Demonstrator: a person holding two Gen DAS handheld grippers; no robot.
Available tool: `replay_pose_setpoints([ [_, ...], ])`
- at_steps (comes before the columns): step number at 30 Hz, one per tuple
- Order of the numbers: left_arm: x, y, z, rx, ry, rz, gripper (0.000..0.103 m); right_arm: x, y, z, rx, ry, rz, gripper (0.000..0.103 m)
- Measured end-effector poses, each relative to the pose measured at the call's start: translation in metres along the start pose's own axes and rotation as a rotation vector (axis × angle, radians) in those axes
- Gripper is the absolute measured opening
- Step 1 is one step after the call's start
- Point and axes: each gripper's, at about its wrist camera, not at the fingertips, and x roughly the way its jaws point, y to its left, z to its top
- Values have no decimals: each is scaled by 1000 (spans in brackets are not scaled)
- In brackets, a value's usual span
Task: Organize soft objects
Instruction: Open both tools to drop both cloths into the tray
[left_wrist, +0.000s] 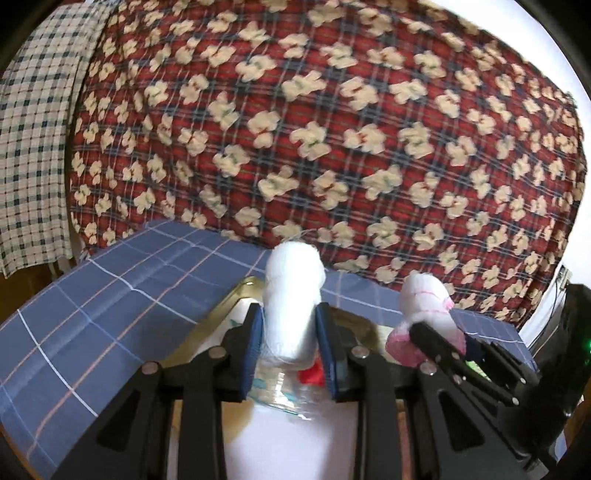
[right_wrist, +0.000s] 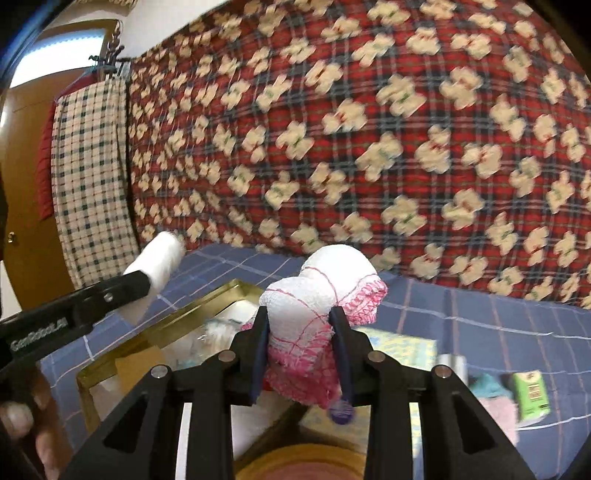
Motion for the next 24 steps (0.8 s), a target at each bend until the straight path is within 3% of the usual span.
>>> replay_pose_setpoints([
  [10,41,33,8,-23,127,23,28,45,31,3,-73,154,40,36],
  [12,46,36,6,-38,148,8,29,51,33,5,-74,164,56,42],
  [13,48,36,5,-36,156,6,30,52,34,7,-77,167,61,50],
  [15,51,36,4,-24,166,15,37,50,34,9,-77,152,58,55],
  [17,53,40,1,-41,184,5,52,44,33,9,-76,135,64,63],
  [20,48,45,-2,-68,173,-5,67,32,29,7,-75,104,58,67],
  [24,38,42,-6,-76,153,-37,68,9,15,-1,-51,72,63,67],
])
